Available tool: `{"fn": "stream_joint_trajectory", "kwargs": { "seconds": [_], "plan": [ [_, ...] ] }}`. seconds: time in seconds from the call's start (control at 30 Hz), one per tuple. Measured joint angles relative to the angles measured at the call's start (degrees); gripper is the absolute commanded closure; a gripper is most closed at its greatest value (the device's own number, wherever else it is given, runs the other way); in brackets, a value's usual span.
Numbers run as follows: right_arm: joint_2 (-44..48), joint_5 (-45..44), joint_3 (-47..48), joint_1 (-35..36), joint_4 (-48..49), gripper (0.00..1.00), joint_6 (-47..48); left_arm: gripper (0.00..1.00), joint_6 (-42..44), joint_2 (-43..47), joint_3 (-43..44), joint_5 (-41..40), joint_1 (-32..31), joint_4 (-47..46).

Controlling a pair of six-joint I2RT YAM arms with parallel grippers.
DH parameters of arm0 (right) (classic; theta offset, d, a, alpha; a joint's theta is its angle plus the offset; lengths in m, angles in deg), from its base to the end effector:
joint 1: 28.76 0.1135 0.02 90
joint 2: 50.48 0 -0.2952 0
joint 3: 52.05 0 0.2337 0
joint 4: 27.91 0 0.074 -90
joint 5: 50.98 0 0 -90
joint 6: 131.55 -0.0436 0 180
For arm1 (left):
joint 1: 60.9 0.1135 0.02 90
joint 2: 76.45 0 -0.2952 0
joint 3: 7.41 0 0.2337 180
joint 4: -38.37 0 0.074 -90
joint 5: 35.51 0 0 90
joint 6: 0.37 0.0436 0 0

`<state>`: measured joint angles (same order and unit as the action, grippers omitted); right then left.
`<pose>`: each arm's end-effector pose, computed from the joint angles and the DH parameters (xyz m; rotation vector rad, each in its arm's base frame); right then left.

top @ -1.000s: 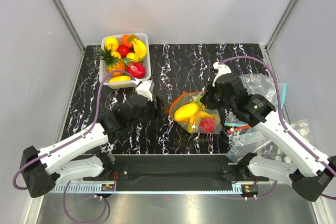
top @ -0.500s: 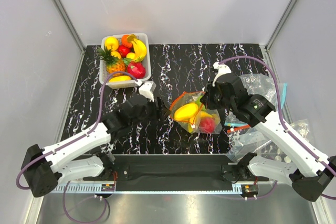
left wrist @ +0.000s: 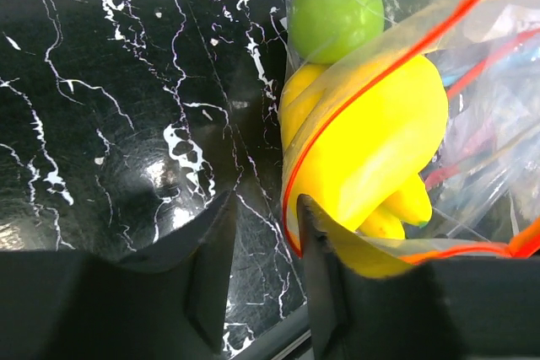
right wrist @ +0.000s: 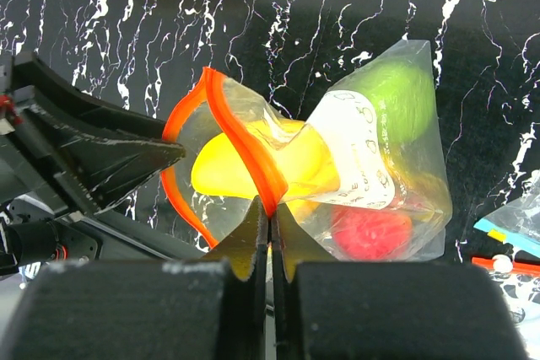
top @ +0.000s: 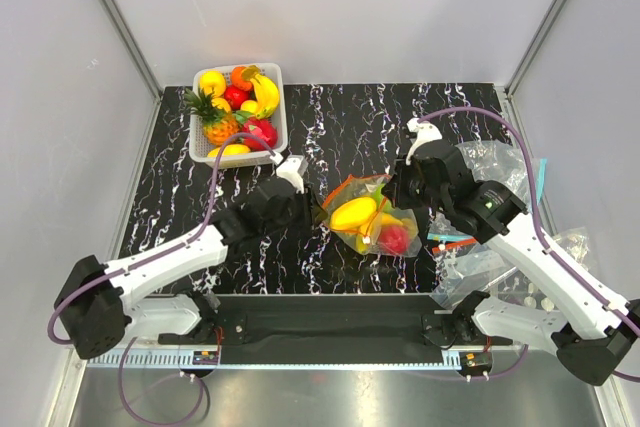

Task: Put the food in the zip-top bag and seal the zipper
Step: Adjust the zipper food storage bag at the center of the board.

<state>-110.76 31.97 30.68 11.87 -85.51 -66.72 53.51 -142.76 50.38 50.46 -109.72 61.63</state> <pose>0.1443 0.1167 0.3916 -0.2288 2.2144 0.5121 0.1553 -0.1729 0.2873 0.2032 2.2214 -0.7806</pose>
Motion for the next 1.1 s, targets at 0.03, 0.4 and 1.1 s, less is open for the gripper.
{"fn": "stream_joint_trajectory", "kwargs": {
  "seconds": [0.03,0.4,1.1],
  "plan": [
    [0.02,0.0,0.0,0.0,0.0,1.0,0.0,0.68,-0.09,-0.52,0.2,0.02,0.0,-0.13],
    [0.0,1.01,-0.17,0.0,0.17,1.0,0.0,1.0,0.22,-3.17,5.49,2.03,0.0,-0.57],
    [-5.01,9.6,-0.13,0.0,5.68,1.0,-1.49,1.0,2.21,-3.37,16.79,11.1,2.73,2.75]
  ]
}}
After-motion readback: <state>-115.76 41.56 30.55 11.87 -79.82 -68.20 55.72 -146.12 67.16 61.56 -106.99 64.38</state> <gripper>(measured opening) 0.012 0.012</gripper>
